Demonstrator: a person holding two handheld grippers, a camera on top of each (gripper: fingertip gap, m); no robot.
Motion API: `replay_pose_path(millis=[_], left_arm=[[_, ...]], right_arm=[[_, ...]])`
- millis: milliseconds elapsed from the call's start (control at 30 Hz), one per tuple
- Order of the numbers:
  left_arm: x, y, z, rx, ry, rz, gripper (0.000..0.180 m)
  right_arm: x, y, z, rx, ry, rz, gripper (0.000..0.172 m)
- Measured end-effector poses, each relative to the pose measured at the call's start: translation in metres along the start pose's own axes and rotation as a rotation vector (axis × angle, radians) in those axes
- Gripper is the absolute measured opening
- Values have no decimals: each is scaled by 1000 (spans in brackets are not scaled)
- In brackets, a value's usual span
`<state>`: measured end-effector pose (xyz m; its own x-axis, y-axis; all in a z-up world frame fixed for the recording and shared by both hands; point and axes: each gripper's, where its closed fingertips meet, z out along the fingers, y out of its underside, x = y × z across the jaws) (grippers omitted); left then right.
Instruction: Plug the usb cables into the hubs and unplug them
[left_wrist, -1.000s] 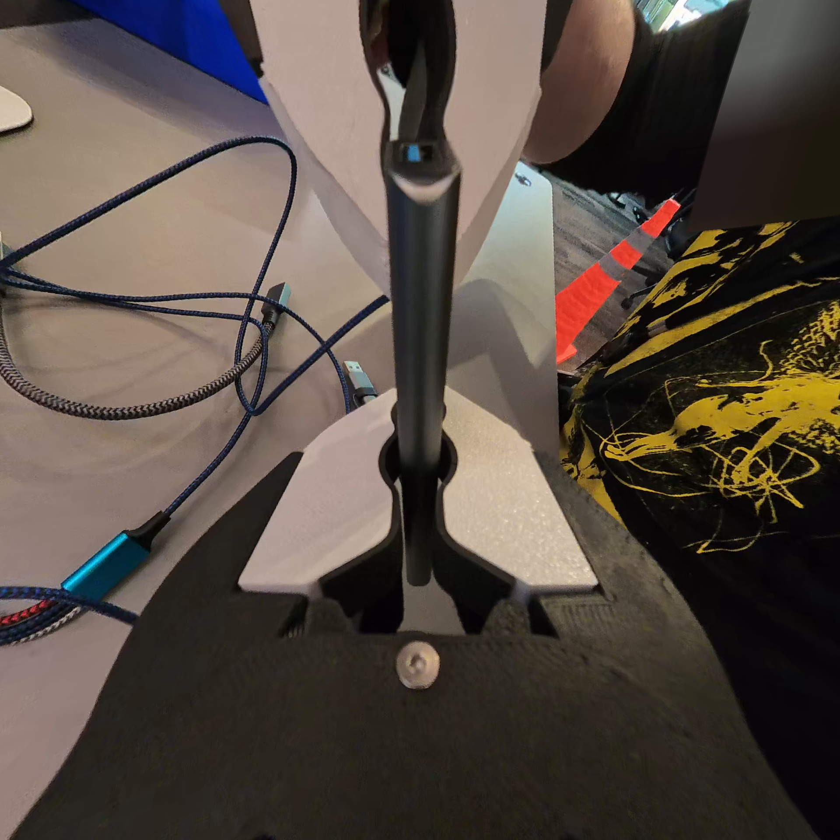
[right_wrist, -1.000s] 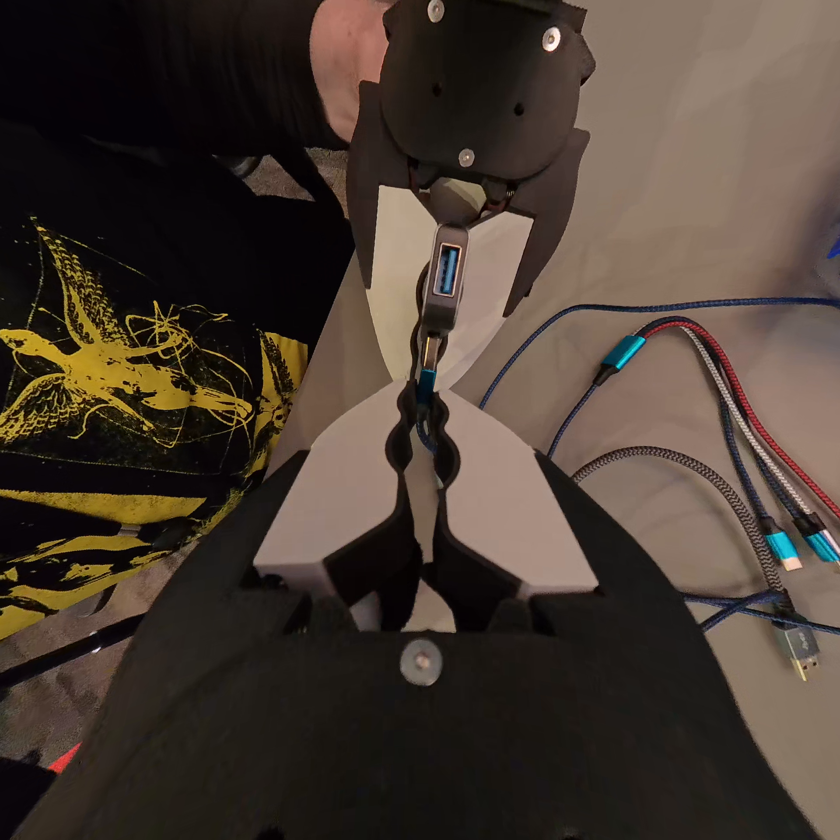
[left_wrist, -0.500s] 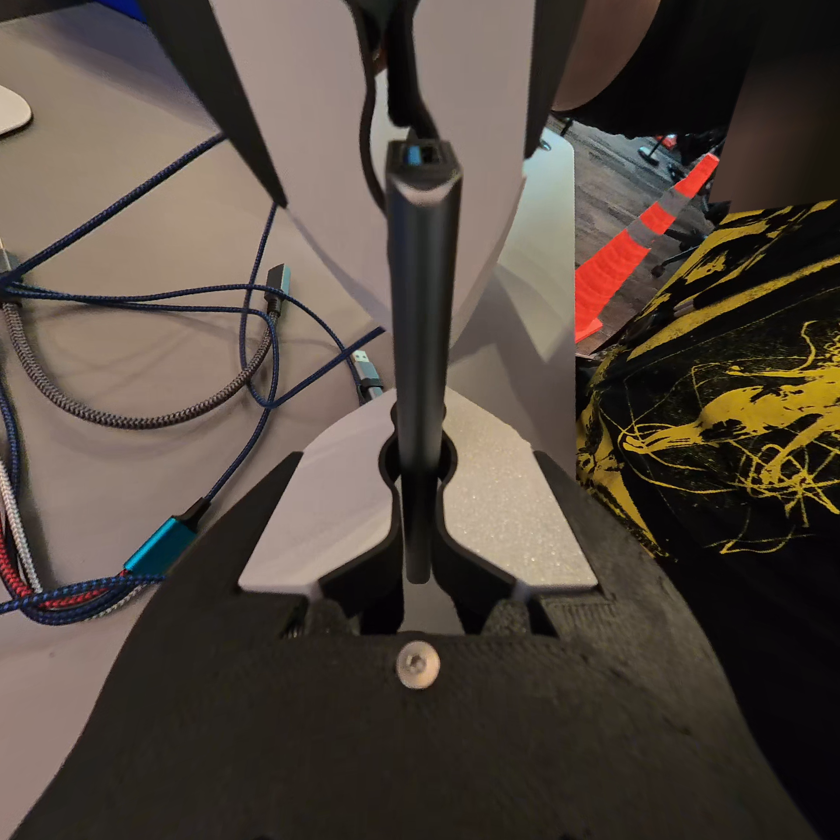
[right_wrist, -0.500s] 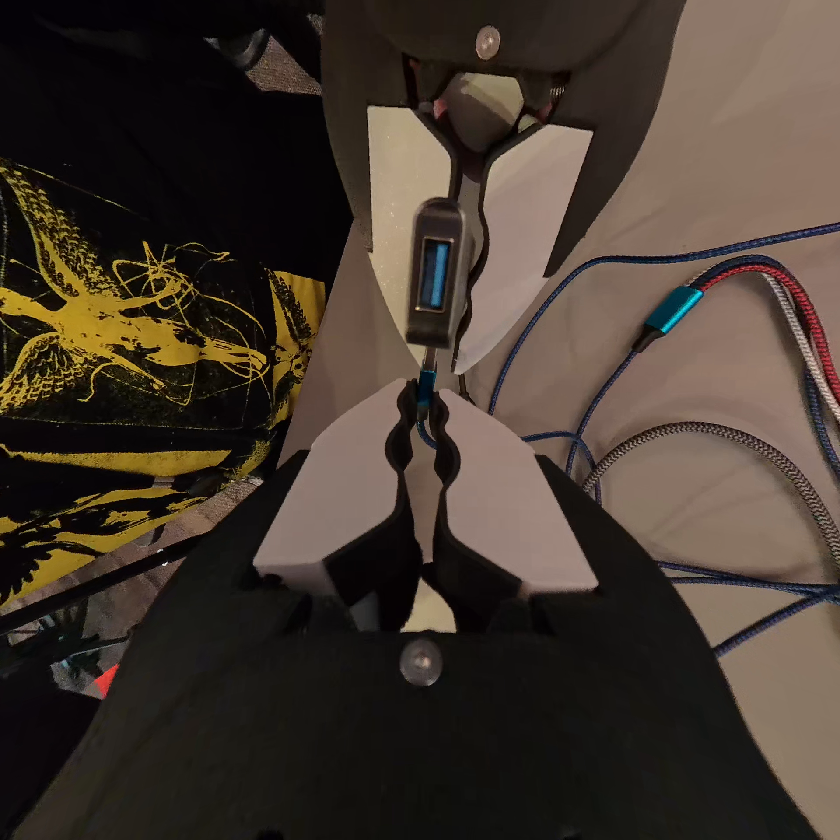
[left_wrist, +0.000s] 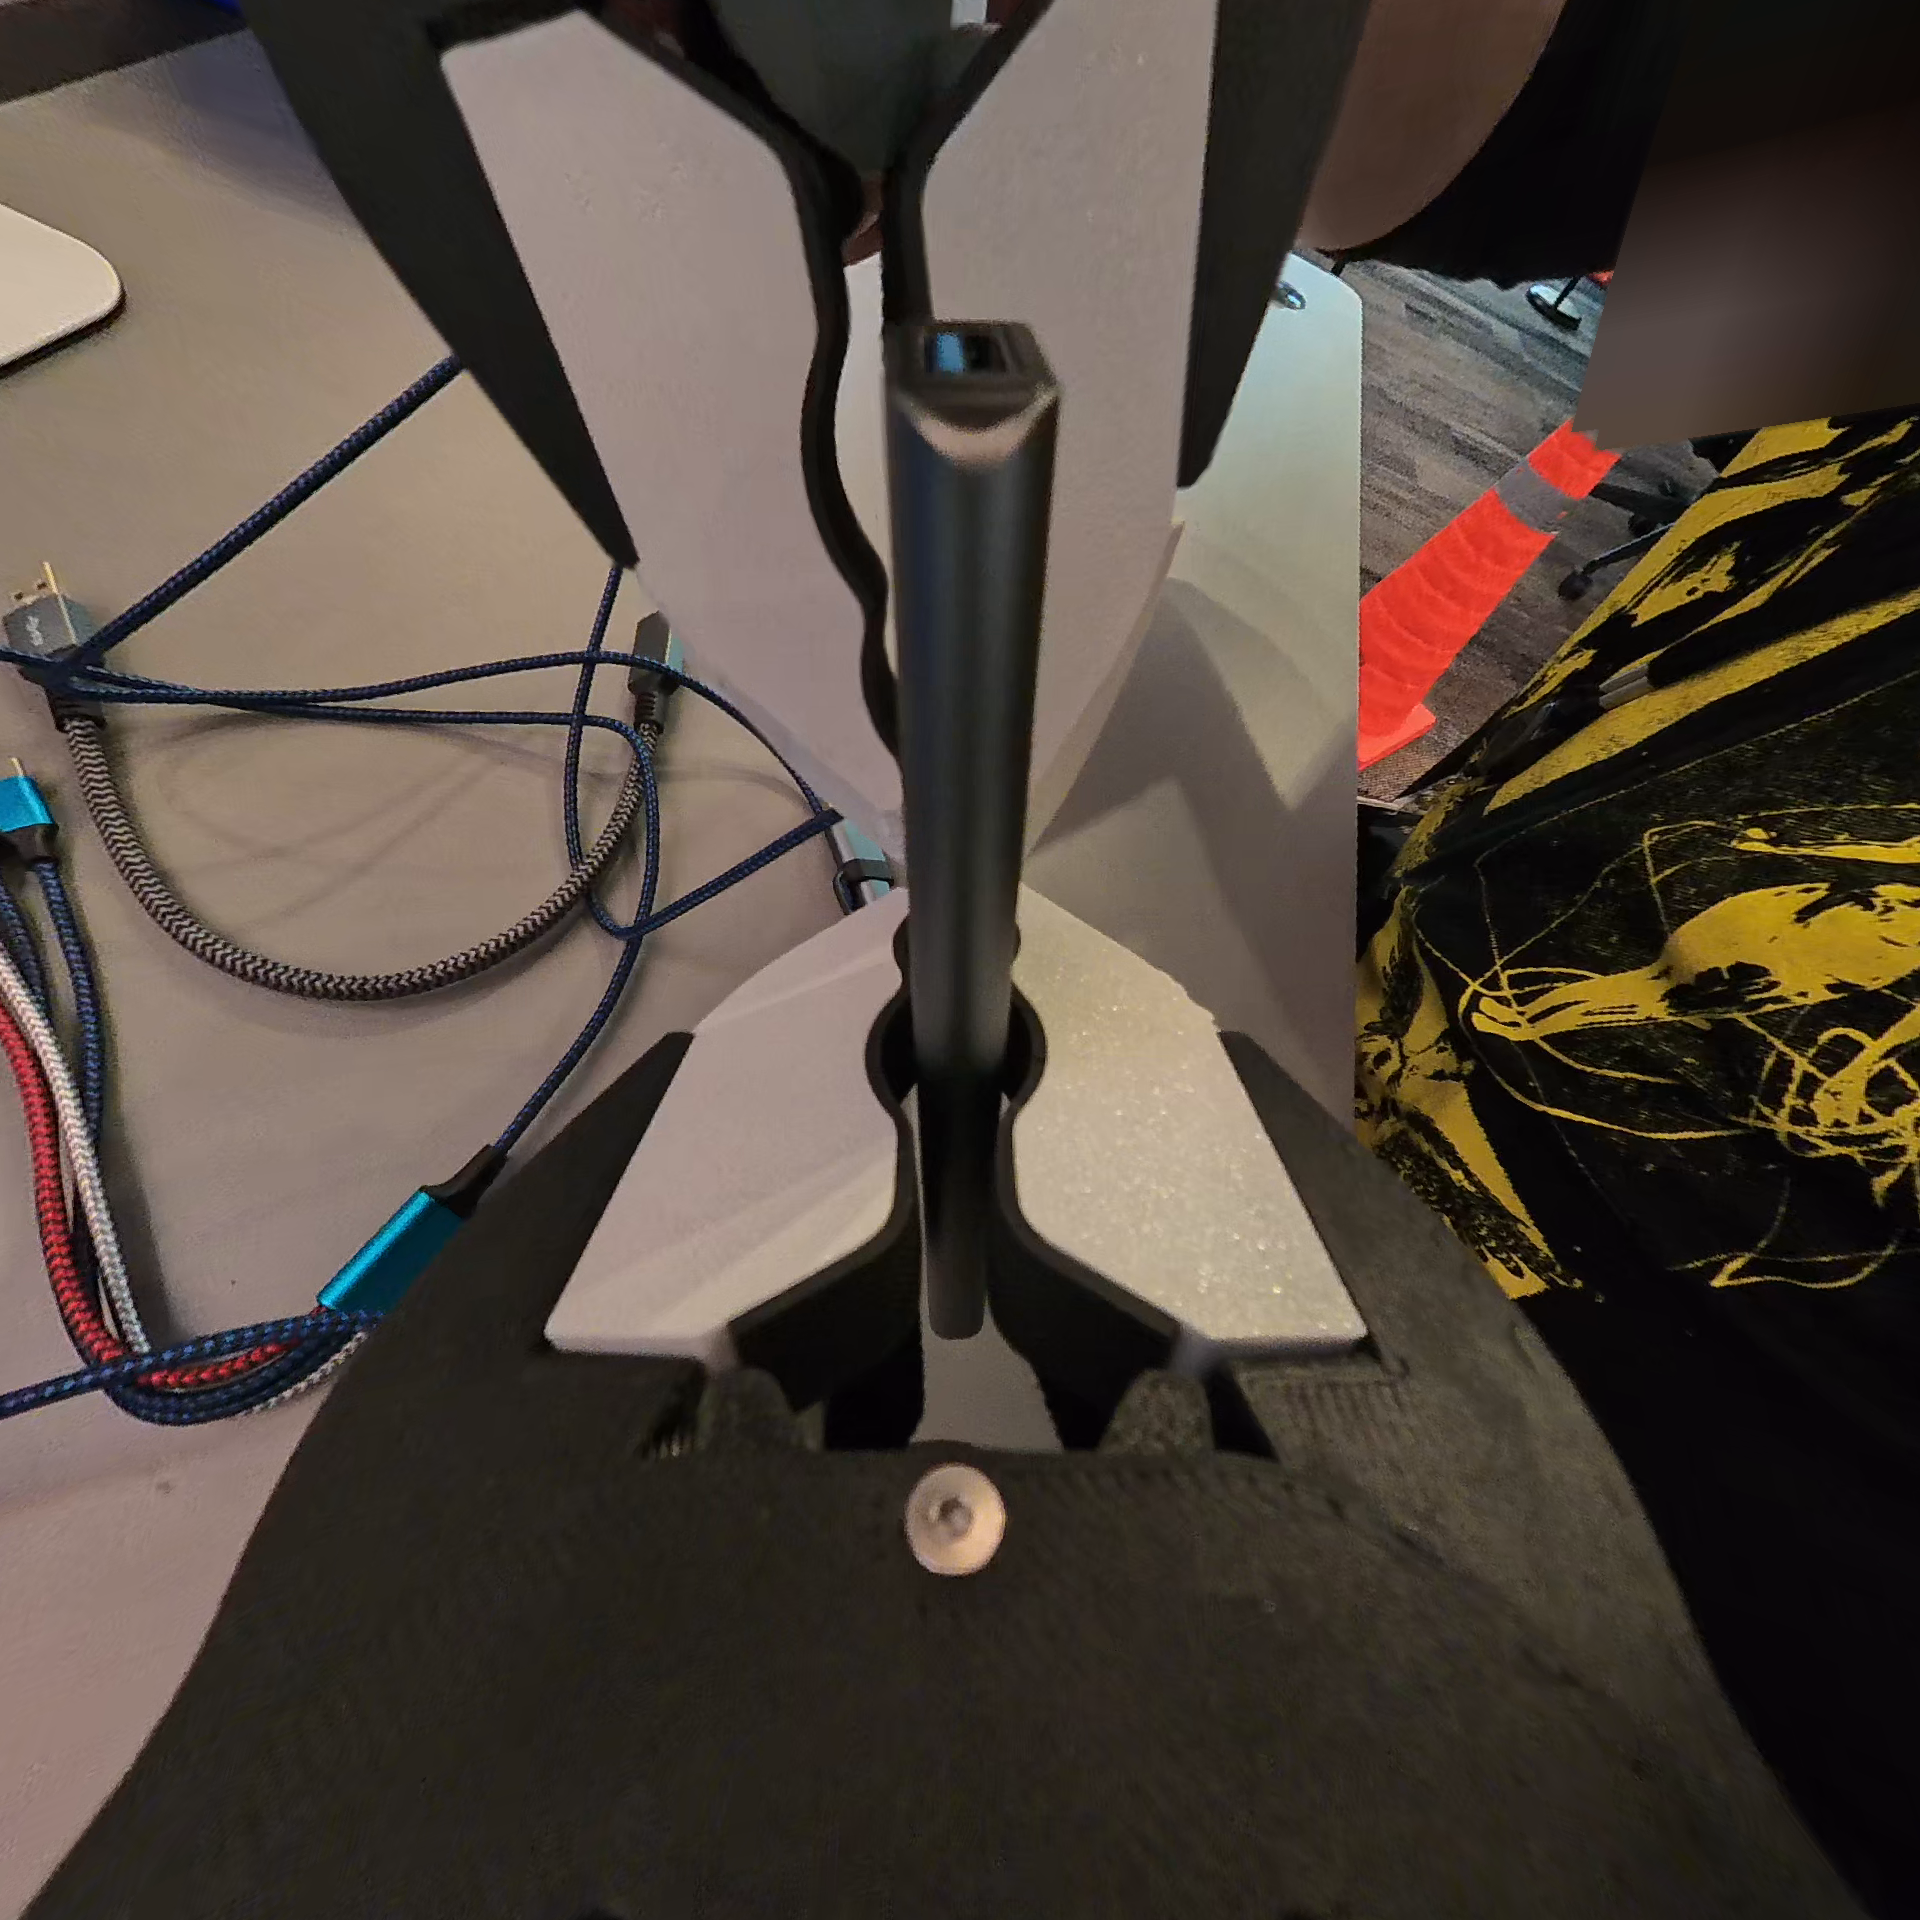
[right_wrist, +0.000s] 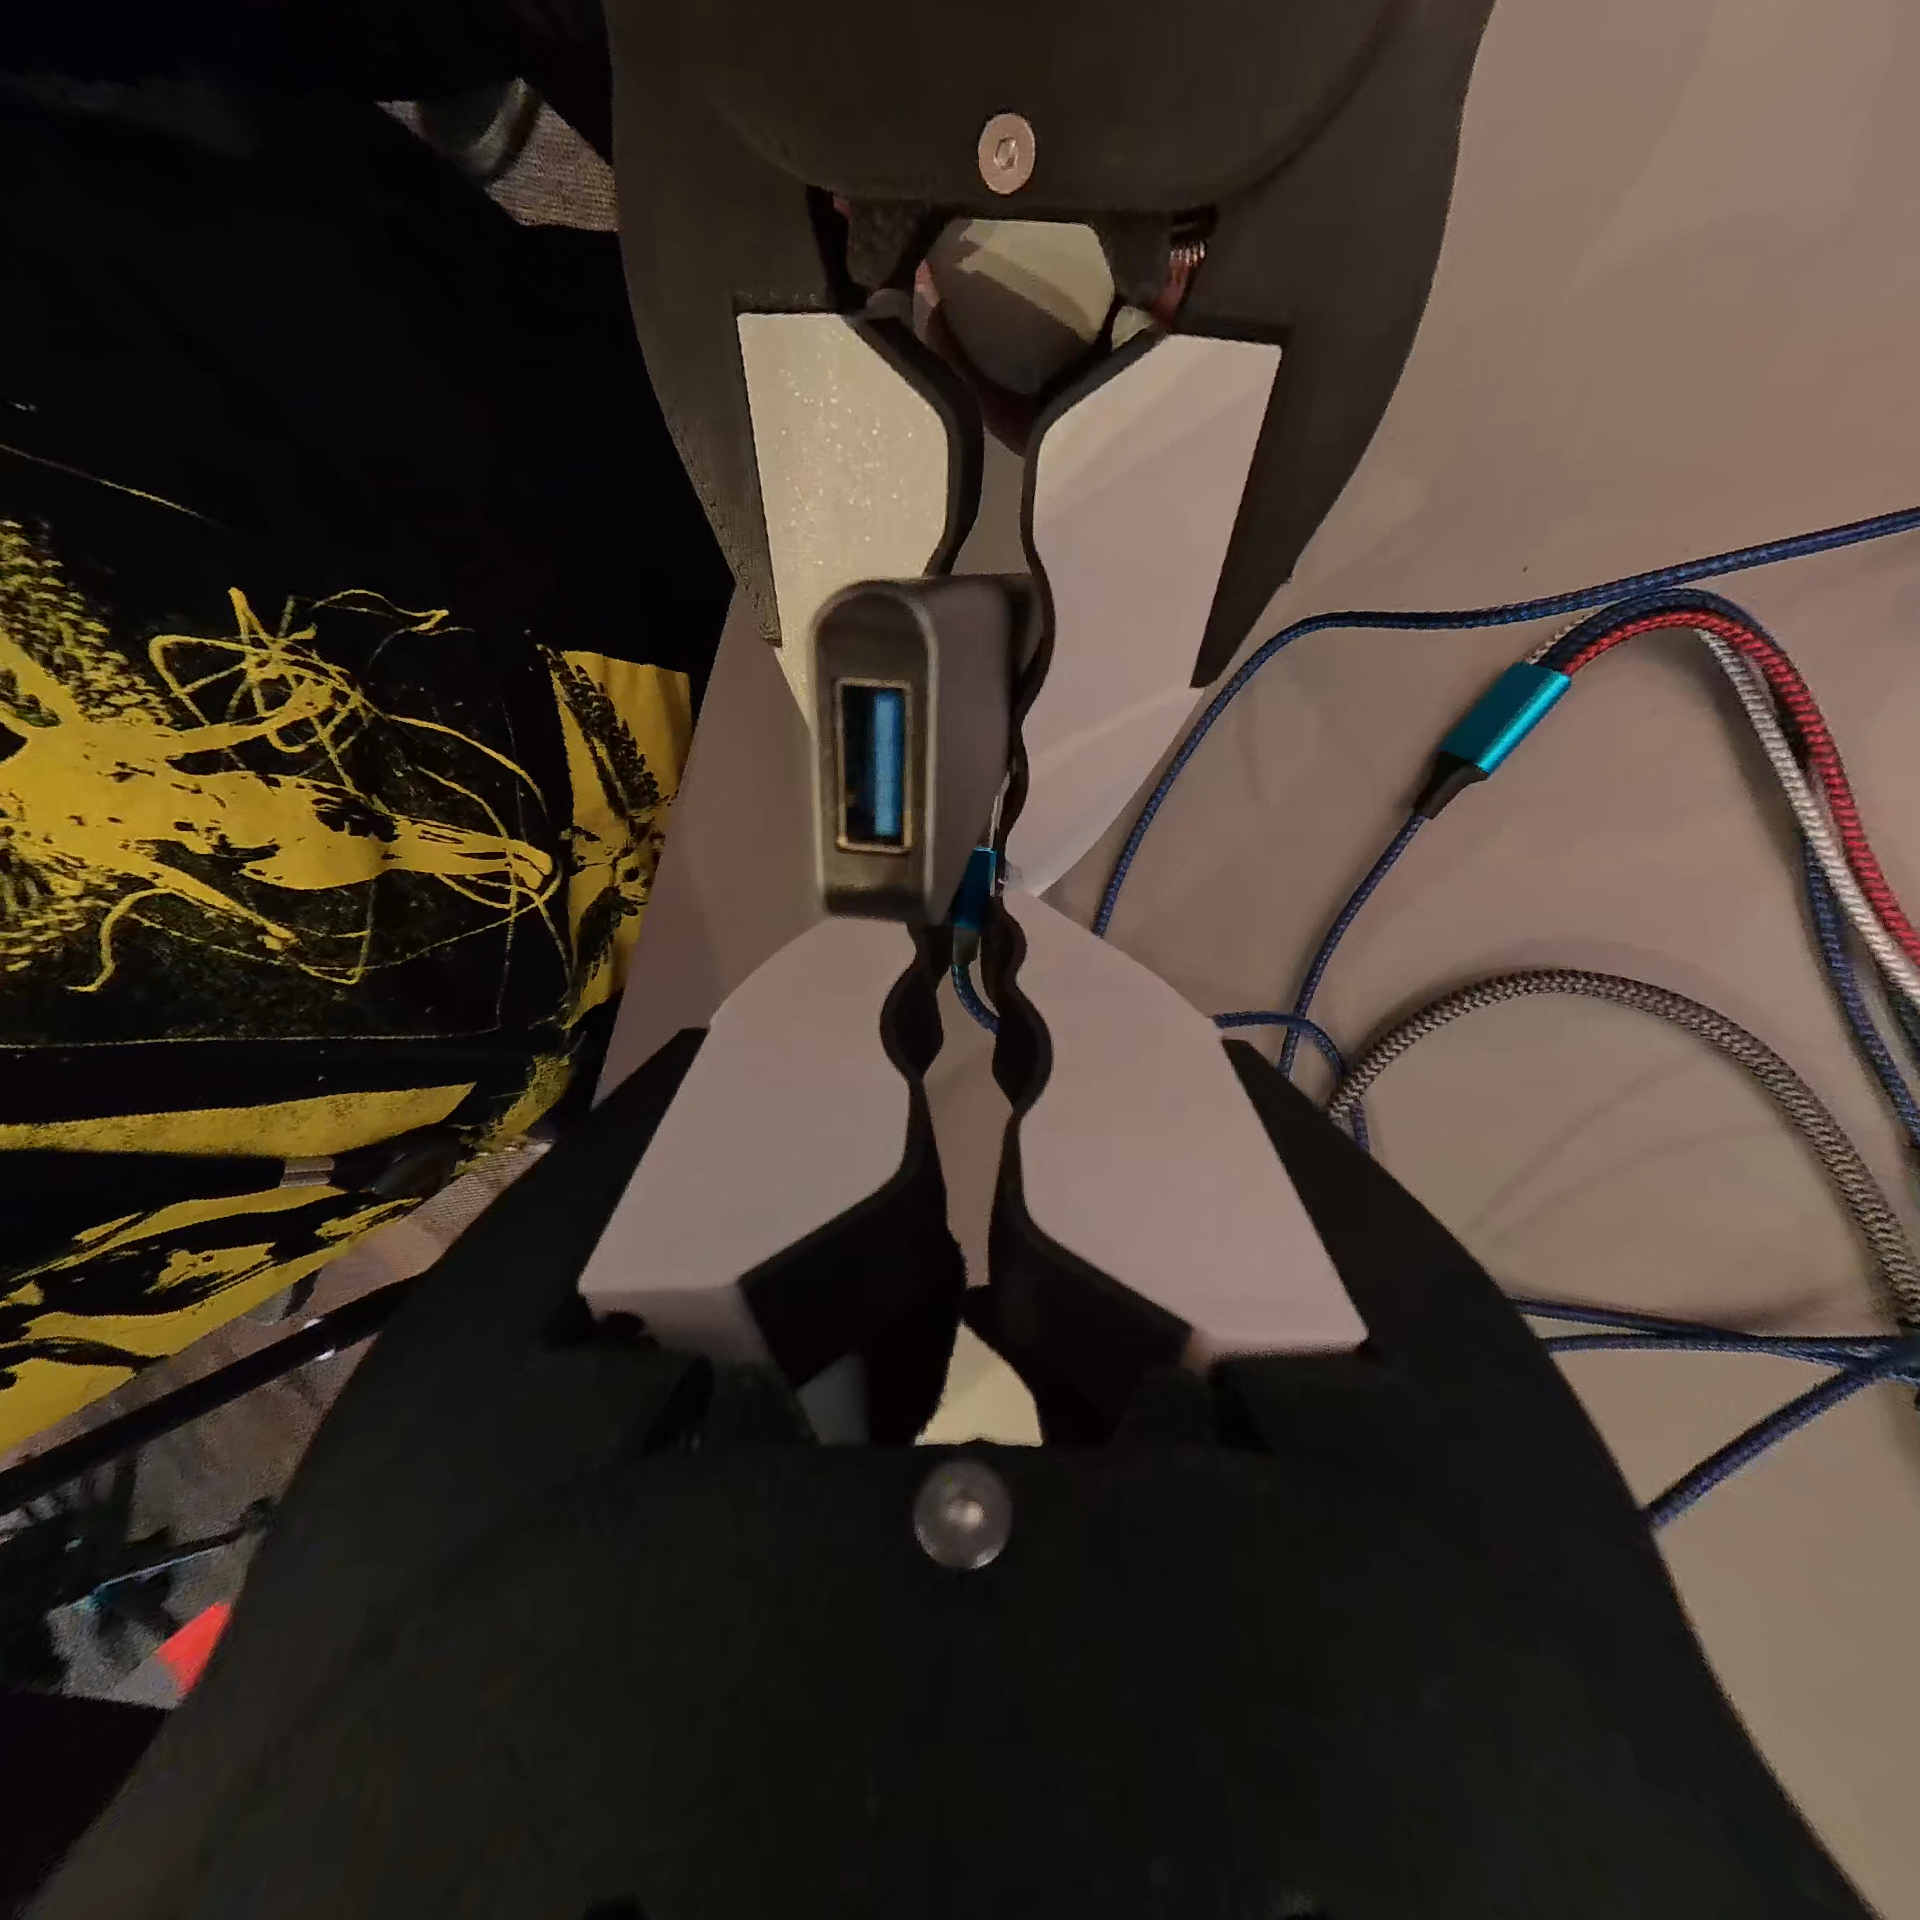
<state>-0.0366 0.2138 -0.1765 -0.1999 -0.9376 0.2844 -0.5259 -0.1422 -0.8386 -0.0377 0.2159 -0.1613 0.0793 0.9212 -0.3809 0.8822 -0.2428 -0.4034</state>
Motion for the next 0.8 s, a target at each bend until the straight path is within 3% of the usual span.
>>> replay_pose_path(millis=[133,800], left_arm=[[2,-2,1,15,19,-14,9],[12,-7,2,32,55,35,9]], right_arm=[[-1,1,-1,-25,79,-47,6],[-11,-2,-6,9,129,-85,6]])
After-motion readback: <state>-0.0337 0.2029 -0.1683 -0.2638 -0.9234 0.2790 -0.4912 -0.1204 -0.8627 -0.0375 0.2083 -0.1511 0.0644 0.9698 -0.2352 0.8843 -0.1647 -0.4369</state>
